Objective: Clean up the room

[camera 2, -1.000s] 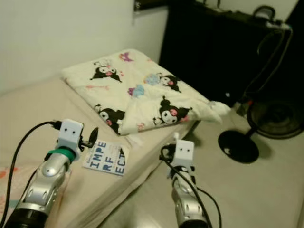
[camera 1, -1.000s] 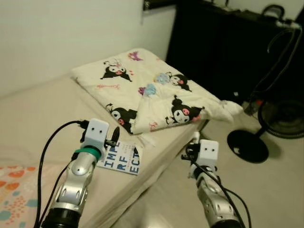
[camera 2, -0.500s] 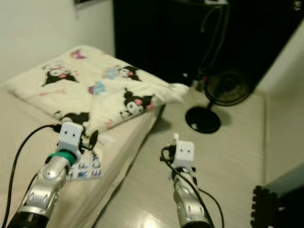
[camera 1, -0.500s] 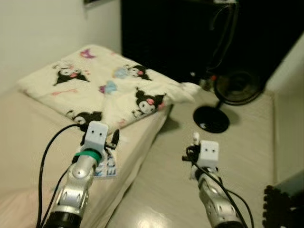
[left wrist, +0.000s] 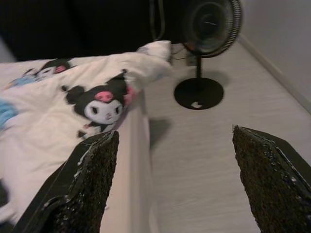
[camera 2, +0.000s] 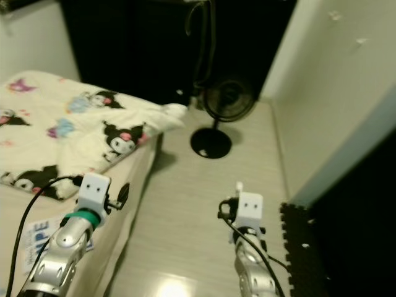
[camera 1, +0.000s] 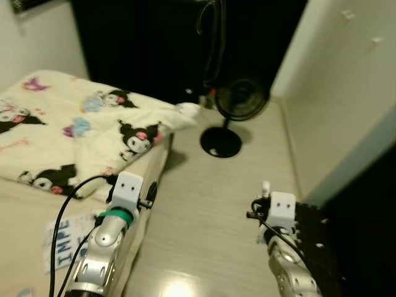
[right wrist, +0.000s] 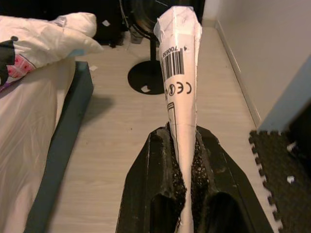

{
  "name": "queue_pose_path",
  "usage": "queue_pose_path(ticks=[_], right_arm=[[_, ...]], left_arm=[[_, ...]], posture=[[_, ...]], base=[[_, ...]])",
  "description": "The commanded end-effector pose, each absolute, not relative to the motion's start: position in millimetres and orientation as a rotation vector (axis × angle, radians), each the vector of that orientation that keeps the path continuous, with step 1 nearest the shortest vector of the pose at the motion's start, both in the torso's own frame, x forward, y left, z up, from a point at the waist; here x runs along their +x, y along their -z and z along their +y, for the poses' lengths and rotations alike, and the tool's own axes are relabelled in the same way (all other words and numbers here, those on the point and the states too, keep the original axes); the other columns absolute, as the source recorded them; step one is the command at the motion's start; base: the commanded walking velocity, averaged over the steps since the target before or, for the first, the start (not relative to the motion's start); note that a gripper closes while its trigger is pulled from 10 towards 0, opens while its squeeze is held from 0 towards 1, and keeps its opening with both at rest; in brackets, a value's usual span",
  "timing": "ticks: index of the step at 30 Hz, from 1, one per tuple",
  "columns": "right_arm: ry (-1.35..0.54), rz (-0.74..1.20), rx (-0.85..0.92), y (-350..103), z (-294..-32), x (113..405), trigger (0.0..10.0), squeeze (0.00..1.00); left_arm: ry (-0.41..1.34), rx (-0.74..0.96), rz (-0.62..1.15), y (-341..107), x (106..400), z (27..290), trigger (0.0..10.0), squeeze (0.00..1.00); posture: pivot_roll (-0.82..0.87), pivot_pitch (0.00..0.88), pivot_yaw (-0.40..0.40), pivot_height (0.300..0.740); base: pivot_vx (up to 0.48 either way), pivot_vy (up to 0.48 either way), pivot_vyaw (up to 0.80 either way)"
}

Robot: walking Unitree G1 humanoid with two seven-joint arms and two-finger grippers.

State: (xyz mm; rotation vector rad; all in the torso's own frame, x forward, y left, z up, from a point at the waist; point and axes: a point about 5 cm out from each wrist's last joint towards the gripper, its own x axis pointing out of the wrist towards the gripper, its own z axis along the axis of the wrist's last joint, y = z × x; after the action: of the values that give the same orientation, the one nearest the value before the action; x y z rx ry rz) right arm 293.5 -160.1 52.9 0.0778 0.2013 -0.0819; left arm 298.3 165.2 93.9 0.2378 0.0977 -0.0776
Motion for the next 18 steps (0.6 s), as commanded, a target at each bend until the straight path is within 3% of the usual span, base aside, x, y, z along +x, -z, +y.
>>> queue_pose_path(ticks=[1, 11, 13, 18], right_arm=[[0.082, 0.229, 0.072, -47.7, -161.3, 289.6, 10.0, 0.0], [0.128, 0.212, 0.075, -47.5, -165.4, 284.9, 10.0, 0.0], [0.19, 0.185, 0.082, -49.3, -172.1, 279.4, 10.0, 0.0], [0.218, 0.148, 0.056, -52.9, -174.9, 275.6, 10.0, 0.0]], left_arm=[[0.075, 0.245, 0.113, -89.9, 294.5, 165.2, 10.0, 0.0], [0.112, 0.268, 0.126, -89.1, 296.8, 164.9, 10.0, 0.0], [0.078, 0.246, 0.024, -107.9, 309.2, 163.6, 10.0, 0.0], [0.039, 0.231, -0.019, -118.5, 319.3, 165.6, 10.0, 0.0]], posture=[[0.09, 0.0, 0.015, 0.74], [0.09, 0.0, 0.077, 0.74], [0.08, 0.0, 0.104, 0.74], [0.08, 0.0, 0.104, 0.74]], base=[[0.0, 0.0, -0.8], [0.0, 0.0, -0.8], [0.0, 0.0, -0.8], [0.0, 0.0, -0.8]])
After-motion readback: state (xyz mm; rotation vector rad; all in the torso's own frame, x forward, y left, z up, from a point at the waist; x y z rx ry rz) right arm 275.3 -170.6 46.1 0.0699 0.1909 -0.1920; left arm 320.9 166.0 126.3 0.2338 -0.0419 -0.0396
